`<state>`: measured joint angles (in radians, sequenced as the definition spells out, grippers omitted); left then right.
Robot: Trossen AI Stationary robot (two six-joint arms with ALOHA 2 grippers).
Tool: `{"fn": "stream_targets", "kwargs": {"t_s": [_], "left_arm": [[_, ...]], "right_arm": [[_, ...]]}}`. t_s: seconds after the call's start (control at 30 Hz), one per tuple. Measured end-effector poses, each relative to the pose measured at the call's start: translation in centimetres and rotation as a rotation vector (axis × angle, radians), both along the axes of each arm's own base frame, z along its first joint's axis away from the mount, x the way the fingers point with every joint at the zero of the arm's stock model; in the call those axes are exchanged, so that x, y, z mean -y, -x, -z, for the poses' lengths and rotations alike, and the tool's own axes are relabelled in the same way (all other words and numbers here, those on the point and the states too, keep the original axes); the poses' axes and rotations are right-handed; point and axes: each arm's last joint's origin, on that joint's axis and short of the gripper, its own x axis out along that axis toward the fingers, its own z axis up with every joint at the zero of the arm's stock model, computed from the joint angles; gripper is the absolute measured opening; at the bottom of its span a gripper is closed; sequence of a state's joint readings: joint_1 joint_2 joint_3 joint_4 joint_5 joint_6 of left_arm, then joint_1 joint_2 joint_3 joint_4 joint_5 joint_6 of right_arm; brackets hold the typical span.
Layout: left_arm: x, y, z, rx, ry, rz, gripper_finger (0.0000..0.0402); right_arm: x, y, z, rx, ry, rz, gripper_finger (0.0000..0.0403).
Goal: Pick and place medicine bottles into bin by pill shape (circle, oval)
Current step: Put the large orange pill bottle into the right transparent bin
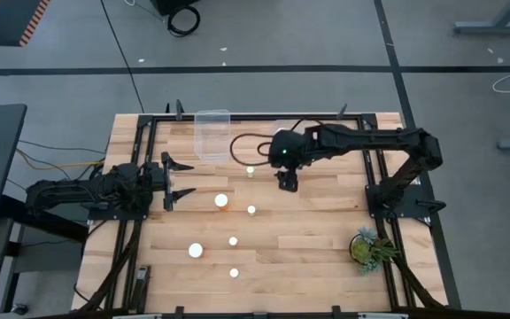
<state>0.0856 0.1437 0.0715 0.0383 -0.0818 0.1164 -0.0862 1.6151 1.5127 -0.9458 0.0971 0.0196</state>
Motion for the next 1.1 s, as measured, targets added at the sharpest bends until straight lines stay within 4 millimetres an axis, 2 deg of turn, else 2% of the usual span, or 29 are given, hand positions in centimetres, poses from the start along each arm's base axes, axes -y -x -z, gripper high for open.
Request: {"fn": "stream_targets", "kwargs": {"t_s": [0.13, 0.23, 0.47, 0.67, 0.77, 1.1], "left_arm": [[0.0, 0.0, 0.0, 0.000, 0.000, 0.000, 0.0341], [0.0, 0.0, 0.0, 0.000, 0.000, 0.000, 0.0341], [0.0, 0.0, 0.0, 0.000, 0.000, 0.000, 0.0341], [0.0, 0.0, 0.0, 0.000, 0.000, 0.001, 0.0341], [0.0, 0.0, 0.0, 0.000, 0.000, 0.000, 0.0341], [0.0, 0.0, 0.0, 0.000, 0.000, 0.001, 0.0341]], "right_arm": [[-0.9, -0.5, 0.5, -0.008, 0.000, -0.030, 0.0275], [-1.8, -0.1, 0.5, -0.046, 0.001, -0.058, 0.0275], [-4.0, 2.5, -1.8, -0.032, 0.154, -0.035, 0.0275], [-5.1, 4.9, -3.9, 0.076, 0.138, -0.036, 0.0275], [-5.5, 6.1, -3.5, 0.122, 0.129, -0.044, 0.0274], [-6.6, 10.0, 0.4, 0.128, 0.051, 0.007, 0.0274]]}}
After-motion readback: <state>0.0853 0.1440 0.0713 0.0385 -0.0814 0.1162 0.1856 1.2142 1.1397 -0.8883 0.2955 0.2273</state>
